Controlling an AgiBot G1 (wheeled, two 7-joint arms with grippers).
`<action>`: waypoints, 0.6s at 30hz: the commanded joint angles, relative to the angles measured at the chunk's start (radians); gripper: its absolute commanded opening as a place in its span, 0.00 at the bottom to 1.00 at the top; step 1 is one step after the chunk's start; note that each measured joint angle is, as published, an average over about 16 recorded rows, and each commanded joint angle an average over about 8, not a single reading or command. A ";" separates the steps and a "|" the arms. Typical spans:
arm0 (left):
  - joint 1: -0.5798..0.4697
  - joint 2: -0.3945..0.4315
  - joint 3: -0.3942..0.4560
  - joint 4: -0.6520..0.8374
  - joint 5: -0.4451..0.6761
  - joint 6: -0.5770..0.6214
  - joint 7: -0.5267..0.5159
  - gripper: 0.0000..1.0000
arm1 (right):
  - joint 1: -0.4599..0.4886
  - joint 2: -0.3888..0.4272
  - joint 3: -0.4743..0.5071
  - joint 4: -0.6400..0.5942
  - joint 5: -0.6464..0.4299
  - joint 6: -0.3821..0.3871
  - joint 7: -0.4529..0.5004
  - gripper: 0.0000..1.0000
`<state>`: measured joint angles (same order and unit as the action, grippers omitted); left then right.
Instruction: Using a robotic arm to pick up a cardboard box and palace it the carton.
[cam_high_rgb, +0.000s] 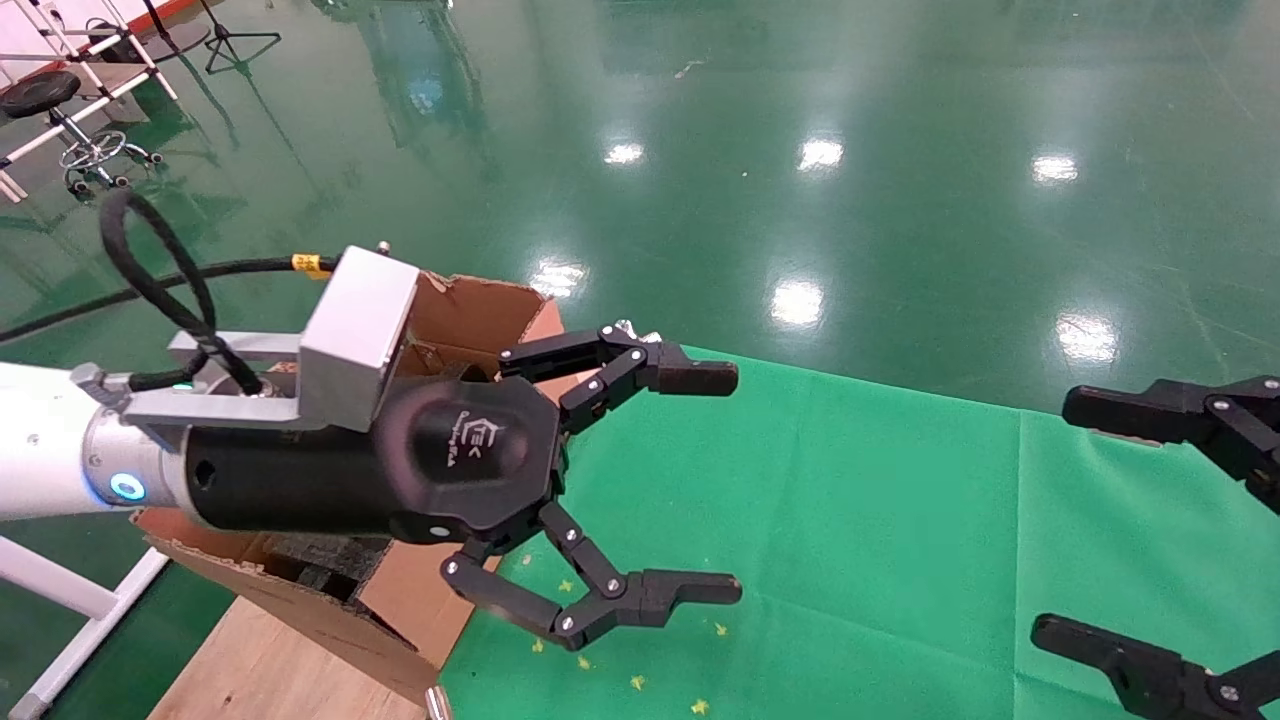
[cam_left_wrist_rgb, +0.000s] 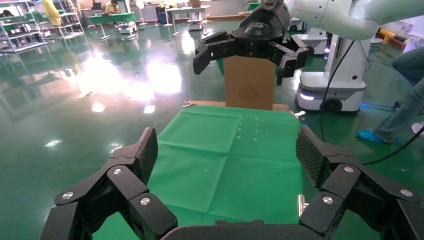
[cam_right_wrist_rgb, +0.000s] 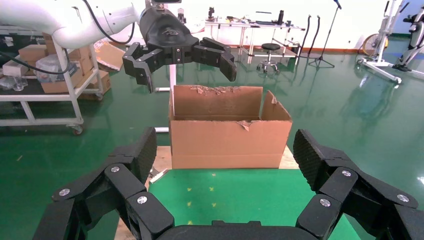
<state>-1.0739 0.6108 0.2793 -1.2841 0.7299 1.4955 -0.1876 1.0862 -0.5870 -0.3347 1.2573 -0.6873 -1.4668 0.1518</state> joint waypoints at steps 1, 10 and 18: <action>-0.001 0.000 0.000 0.001 0.001 0.000 0.000 1.00 | 0.000 0.000 0.000 0.000 0.000 0.000 0.000 1.00; -0.002 0.001 0.001 0.002 0.001 -0.001 -0.001 1.00 | 0.000 0.000 0.000 0.000 0.000 0.000 0.000 1.00; -0.002 0.001 0.002 0.003 0.002 -0.001 -0.001 1.00 | 0.000 0.000 0.000 0.000 0.000 0.000 0.000 1.00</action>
<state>-1.0761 0.6114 0.2810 -1.2816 0.7318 1.4947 -0.1883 1.0861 -0.5870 -0.3347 1.2573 -0.6873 -1.4668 0.1518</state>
